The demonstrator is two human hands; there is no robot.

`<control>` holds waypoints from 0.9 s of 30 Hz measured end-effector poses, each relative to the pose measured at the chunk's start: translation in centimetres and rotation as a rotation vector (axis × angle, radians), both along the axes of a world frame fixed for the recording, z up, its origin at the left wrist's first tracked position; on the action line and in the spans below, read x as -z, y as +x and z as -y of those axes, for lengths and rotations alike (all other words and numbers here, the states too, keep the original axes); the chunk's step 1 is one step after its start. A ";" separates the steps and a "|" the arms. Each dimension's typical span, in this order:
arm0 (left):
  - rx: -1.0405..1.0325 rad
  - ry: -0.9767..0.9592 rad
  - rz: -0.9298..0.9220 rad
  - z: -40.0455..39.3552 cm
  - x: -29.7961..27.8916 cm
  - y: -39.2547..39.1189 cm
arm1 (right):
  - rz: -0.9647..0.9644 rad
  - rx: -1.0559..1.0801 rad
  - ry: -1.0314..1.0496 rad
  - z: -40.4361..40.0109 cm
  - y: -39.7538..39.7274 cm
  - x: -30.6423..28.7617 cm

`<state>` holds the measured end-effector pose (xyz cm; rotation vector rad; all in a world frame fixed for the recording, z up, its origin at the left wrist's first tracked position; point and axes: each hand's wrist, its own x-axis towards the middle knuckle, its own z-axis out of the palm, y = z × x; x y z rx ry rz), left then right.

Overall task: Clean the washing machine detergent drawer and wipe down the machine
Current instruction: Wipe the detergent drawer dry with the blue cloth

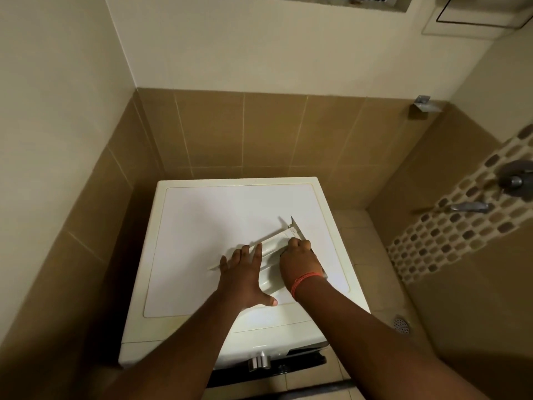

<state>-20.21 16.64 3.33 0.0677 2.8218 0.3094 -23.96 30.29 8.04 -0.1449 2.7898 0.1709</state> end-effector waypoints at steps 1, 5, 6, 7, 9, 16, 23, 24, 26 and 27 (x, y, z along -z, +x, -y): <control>0.004 -0.009 -0.002 0.0 0.0 0.0 | 0.013 0.027 0.013 -0.2 0.3 0.4; 0.005 -0.008 0.007 0.0 0.1 0.1 | 0.050 0.040 0.057 -0.8 1.9 0.7; 0.009 -0.009 0.010 0.0 0.0 0.1 | 0.052 -0.004 0.094 -1.1 2.5 0.6; 0.014 -0.012 0.009 0.0 0.0 0.0 | 0.040 -0.034 0.120 -1.4 3.0 0.4; 0.017 -0.014 0.005 0.0 -0.1 0.0 | 0.004 -0.040 0.154 -1.9 3.5 0.5; 0.058 -0.005 0.002 0.1 -0.2 0.3 | 0.115 0.026 0.036 -2.5 2.9 -1.3; 0.078 0.004 -0.003 0.4 0.0 0.4 | 0.258 -0.020 0.056 -2.6 3.9 -2.8; 0.082 0.016 0.000 0.4 -0.1 0.5 | 0.272 -0.008 0.019 -2.6 3.5 -3.2; 0.084 0.031 -0.005 0.5 -0.1 0.8 | 0.221 0.036 -0.071 -2.6 2.3 -4.3; 0.078 0.038 -0.025 0.6 -0.1 1.1 | 0.145 0.056 -0.112 -2.6 1.4 -4.8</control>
